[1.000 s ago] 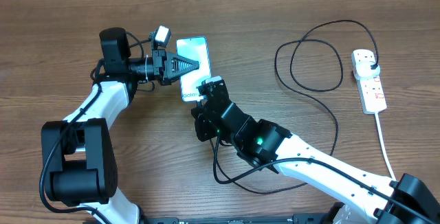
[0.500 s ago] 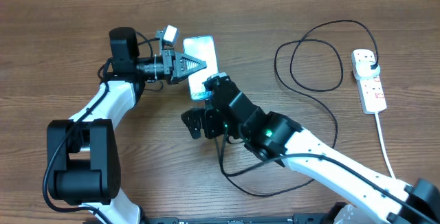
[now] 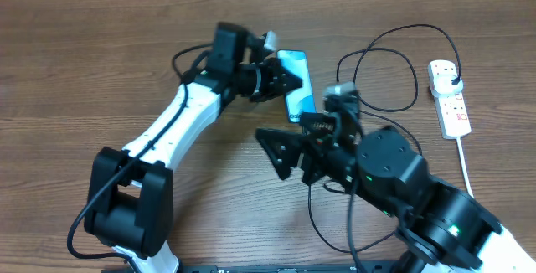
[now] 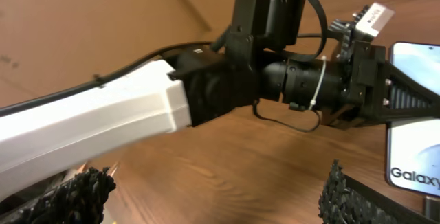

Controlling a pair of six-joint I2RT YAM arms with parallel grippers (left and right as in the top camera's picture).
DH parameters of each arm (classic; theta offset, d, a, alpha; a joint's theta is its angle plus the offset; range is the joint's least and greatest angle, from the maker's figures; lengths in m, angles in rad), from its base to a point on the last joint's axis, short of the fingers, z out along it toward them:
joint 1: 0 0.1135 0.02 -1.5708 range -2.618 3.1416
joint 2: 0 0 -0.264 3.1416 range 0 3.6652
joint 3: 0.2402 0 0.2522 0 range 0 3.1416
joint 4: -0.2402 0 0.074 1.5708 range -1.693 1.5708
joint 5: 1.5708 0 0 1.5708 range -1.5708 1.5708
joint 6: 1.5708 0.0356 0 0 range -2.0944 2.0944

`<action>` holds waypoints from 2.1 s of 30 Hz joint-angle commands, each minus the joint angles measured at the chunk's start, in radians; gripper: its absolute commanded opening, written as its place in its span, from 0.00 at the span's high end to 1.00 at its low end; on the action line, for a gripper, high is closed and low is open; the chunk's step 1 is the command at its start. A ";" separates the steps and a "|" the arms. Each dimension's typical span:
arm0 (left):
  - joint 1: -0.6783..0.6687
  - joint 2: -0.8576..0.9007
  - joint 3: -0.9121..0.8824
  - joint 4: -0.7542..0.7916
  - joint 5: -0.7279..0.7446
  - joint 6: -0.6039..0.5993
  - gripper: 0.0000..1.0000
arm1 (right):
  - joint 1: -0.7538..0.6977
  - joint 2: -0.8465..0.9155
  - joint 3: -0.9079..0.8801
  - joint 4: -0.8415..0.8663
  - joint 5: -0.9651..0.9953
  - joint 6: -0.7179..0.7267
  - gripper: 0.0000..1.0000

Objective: Plug charger to phone and switch on socket
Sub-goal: 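Lower the plugged-in phone onto the table with the left gripper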

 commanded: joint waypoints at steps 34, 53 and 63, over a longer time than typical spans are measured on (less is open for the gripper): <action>0.175 0.395 0.163 -0.444 0.203 0.514 0.91 | -0.002 0.069 0.008 -0.154 0.163 0.140 0.00; 0.175 0.401 0.163 -0.417 0.126 0.558 0.84 | -0.002 0.069 0.008 -0.203 0.155 0.140 0.00; 0.175 0.401 0.163 -0.423 0.117 0.558 0.64 | -0.002 0.069 0.008 -0.203 0.156 0.188 0.00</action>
